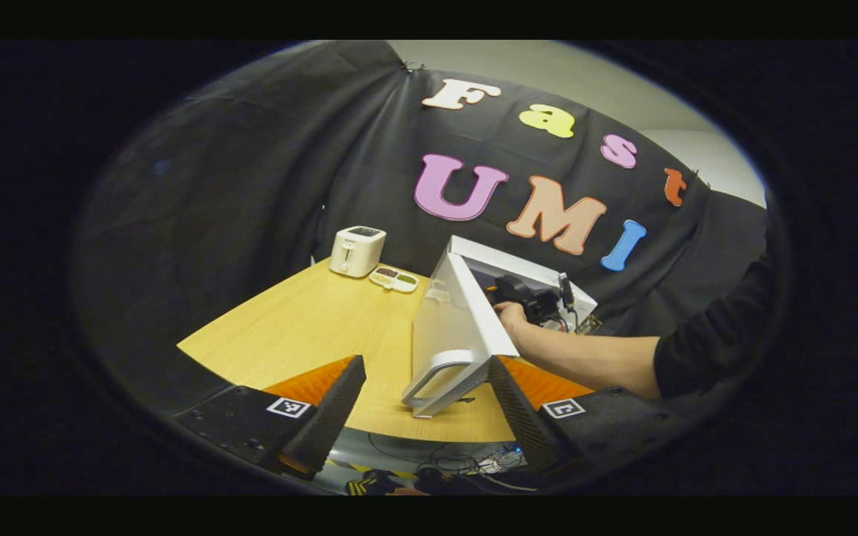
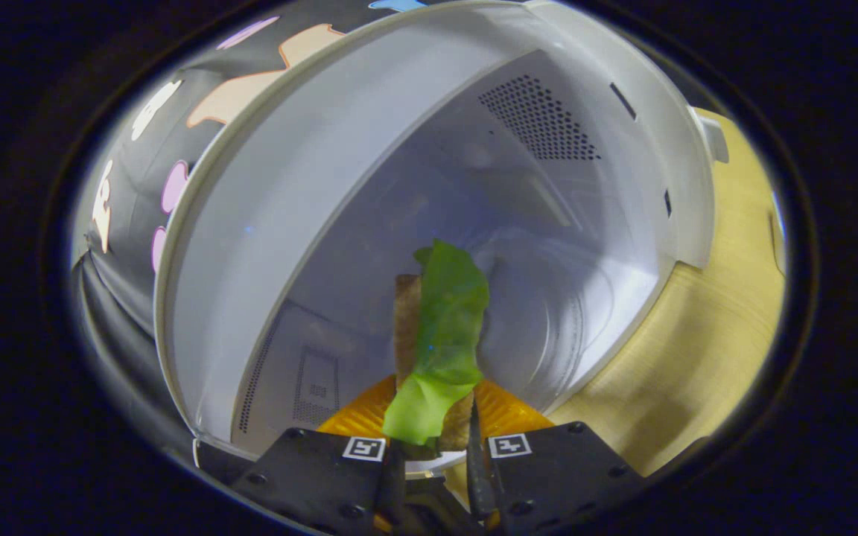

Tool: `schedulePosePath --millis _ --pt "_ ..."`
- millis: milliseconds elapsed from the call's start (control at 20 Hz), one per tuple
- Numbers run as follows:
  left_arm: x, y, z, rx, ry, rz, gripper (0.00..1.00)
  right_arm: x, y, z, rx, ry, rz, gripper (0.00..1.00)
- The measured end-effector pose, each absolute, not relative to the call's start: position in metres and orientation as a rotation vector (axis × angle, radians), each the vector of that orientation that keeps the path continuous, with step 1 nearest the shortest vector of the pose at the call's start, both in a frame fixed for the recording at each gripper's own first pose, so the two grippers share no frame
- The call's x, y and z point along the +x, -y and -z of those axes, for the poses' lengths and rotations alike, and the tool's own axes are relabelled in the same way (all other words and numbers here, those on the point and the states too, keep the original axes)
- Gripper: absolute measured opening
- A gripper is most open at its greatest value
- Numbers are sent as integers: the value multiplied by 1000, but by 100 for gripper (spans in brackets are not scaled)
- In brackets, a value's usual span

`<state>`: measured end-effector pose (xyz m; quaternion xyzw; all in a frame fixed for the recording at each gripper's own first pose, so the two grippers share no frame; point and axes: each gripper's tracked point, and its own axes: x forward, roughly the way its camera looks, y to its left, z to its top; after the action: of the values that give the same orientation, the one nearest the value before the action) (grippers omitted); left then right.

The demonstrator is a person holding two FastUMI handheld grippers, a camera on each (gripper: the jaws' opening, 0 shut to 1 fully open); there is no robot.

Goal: Open the microwave oven with the left hand, put the food in, and close the microwave oven.

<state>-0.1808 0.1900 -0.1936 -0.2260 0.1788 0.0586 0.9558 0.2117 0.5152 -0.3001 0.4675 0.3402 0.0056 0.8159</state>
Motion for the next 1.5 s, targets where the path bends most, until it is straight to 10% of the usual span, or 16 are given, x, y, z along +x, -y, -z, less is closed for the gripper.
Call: schedulePosePath --millis 400,700,750,800,1500 --pt "-167 -176 189 -470 -333 -74 97 215 -511 303 973 -840 58 32" --pt "-167 -179 193 -470 -330 -72 97 194 -508 314 900 -910 28 88" --pt "-168 -179 193 -472 -331 -70 96 194 -504 304 887 -909 29 77" --pt "-169 -179 193 -473 -330 -70 95 191 -499 297 870 -904 30 88" --pt "-177 -178 193 -451 -317 -36 96 163 -432 262 813 -924 24 77"
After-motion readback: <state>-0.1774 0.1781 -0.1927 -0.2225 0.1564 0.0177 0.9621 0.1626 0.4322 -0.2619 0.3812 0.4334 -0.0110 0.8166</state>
